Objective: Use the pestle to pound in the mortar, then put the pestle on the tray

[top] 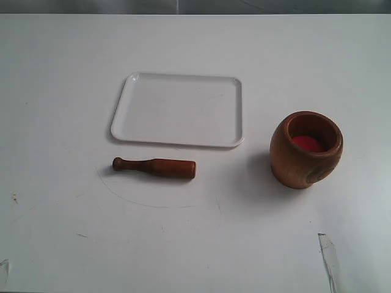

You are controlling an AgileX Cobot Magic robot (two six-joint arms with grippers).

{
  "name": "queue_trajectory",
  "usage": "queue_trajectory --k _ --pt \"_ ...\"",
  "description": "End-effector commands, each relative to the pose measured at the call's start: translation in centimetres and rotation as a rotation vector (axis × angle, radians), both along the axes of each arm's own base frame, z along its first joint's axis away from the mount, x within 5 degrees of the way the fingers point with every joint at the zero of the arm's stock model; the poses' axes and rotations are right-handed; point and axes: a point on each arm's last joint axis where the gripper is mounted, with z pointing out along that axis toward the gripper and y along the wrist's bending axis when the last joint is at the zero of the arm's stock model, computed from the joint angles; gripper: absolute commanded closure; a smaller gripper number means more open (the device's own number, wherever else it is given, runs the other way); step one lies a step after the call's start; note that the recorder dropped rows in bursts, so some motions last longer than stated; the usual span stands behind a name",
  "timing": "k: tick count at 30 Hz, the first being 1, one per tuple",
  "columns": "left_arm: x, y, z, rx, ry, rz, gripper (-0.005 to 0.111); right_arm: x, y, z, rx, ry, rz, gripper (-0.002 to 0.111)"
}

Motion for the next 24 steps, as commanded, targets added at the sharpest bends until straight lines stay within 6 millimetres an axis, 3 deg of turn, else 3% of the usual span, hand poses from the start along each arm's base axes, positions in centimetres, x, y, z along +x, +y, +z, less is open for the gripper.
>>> queue_trajectory --k 1,24 --pt "0.01 -0.07 0.01 -0.015 -0.004 -0.006 0.107 -0.01 -0.04 -0.14 -0.003 0.004 -0.006 0.108" --pt "0.01 -0.07 0.01 -0.015 -0.004 -0.006 0.107 -0.01 -0.04 -0.12 0.0 0.002 -0.007 0.108"
